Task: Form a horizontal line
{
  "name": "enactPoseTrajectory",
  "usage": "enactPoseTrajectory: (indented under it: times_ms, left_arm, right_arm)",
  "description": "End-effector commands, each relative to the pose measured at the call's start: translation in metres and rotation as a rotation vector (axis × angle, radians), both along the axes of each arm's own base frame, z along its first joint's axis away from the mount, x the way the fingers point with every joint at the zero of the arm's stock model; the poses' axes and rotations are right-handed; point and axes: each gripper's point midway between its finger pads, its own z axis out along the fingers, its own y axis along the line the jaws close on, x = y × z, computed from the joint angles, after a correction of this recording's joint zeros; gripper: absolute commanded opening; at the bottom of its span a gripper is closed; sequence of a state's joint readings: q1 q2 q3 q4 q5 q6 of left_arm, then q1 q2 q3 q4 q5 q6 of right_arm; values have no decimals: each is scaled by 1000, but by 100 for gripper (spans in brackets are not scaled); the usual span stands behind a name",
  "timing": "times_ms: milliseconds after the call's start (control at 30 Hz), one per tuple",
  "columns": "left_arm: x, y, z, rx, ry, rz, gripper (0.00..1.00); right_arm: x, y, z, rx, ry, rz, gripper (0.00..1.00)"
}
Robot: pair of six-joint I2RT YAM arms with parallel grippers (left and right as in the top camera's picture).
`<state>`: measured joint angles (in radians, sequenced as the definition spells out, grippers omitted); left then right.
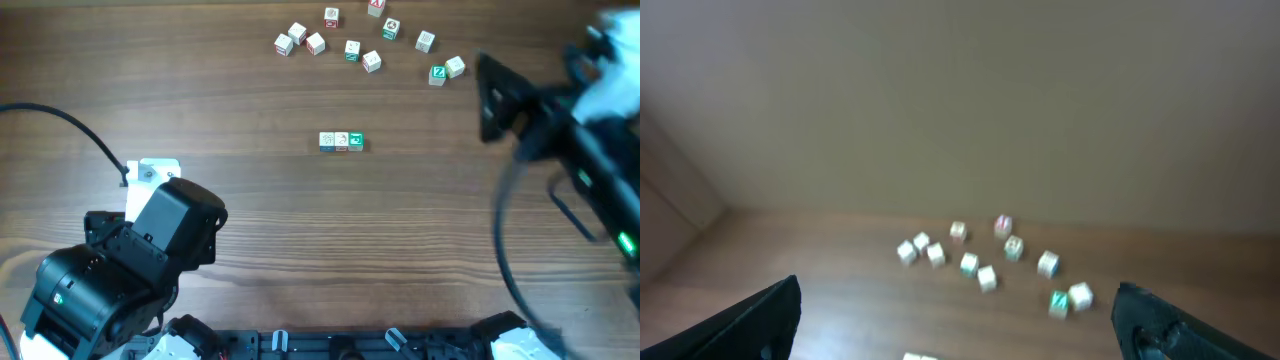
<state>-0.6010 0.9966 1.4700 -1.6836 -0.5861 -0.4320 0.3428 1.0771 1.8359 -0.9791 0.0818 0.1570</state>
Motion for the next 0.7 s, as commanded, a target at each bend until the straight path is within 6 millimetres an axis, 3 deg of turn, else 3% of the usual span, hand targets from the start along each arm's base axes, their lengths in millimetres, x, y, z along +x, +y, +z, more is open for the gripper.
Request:
enactPoseTrajectory:
  times_ms: [0, 167, 333, 467, 667]
  left_arm:
    - [0, 2, 1, -9, -13, 22, 100]
    - [0, 2, 1, -9, -13, 22, 100]
    - [0, 2, 1, -9, -13, 22, 100]
    - [0, 2, 1, -9, -13, 22, 100]
    - [0, 2, 1, -9, -13, 22, 100]
  right_arm:
    - [-40, -10, 17, -37, -96, 40, 100]
    - [-84, -31, 31, -45, -202, 10, 100]
    - [-107, -44, 13, -47, -210, -16, 100]
    - [-104, -43, -19, -59, -160, -14, 100]
    - [-77, -35, -59, -68, -135, -23, 100]
